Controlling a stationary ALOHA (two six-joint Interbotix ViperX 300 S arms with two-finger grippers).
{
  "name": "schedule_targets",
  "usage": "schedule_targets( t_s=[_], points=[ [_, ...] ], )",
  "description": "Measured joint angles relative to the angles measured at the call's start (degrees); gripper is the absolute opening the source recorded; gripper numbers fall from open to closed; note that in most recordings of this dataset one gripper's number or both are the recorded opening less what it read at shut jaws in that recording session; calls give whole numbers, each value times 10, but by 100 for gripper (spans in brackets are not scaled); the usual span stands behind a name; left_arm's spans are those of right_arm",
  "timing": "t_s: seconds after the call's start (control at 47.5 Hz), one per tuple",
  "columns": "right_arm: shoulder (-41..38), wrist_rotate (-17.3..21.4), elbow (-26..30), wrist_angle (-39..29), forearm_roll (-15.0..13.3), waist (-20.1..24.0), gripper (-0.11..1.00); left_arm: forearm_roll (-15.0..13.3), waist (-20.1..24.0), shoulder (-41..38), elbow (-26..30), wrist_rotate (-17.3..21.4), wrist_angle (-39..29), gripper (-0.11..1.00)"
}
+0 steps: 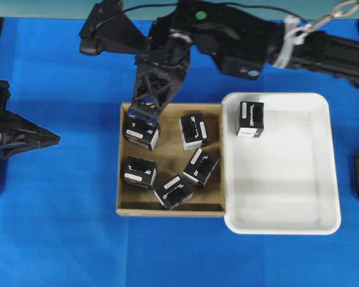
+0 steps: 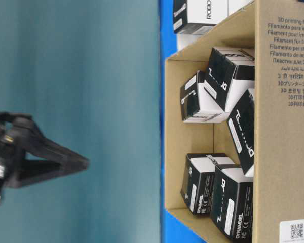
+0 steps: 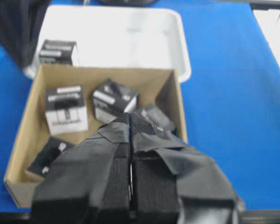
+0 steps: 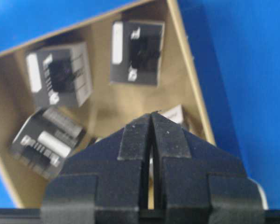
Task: Pick a box that is randomly placed inside the cardboard box.
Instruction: 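Lower the right gripper onto the upper-left black package in the box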
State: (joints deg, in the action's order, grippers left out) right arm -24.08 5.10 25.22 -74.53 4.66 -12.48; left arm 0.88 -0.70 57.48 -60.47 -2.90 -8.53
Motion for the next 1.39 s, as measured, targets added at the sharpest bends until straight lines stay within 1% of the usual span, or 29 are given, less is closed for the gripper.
schedule_targets(
  t_s=[0.084,0.211,0.295,0.358,0.442,0.589,0.653,0.695,0.737,0.863,0.968,1.137,1.389],
  points=[
    [-20,0,3,3,10,-5,2,-1,0,0,3,0,0,-6],
    [-47,0,4,11,41,-10,6,-1,0,0,3,0,0,-6],
    [-62,1,3,24,62,-9,11,0,0,-1,3,0,0,-6],
    [-70,0,2,36,73,-8,18,-1,0,-1,3,0,0,-6],
    [-77,0,2,43,79,-9,36,0,0,-1,3,0,1,-6],
    [-84,3,0,46,83,-9,80,0,-3,-4,4,0,0,-6],
    [-85,3,-3,47,86,-9,93,0,-4,-7,4,0,0,-6],
    [-86,4,-4,47,89,-9,98,0,-5,-9,4,0,0,-6],
    [-87,4,-5,47,92,-9,100,-1,-6,-10,5,-1,0,-6],
    [-90,6,-16,54,114,-10,99,0,-7,-14,5,-1,1,-6],
    [-91,6,-32,71,124,-11,99,0,-7,-15,5,-1,1,-6],
    [-92,3,-61,91,127,-14,99,0,-9,-15,6,-1,1,-6],
    [-92,-1,-86,132,127,-20,99,-1,-10,-15,6,-3,1,-6]
  ],
)
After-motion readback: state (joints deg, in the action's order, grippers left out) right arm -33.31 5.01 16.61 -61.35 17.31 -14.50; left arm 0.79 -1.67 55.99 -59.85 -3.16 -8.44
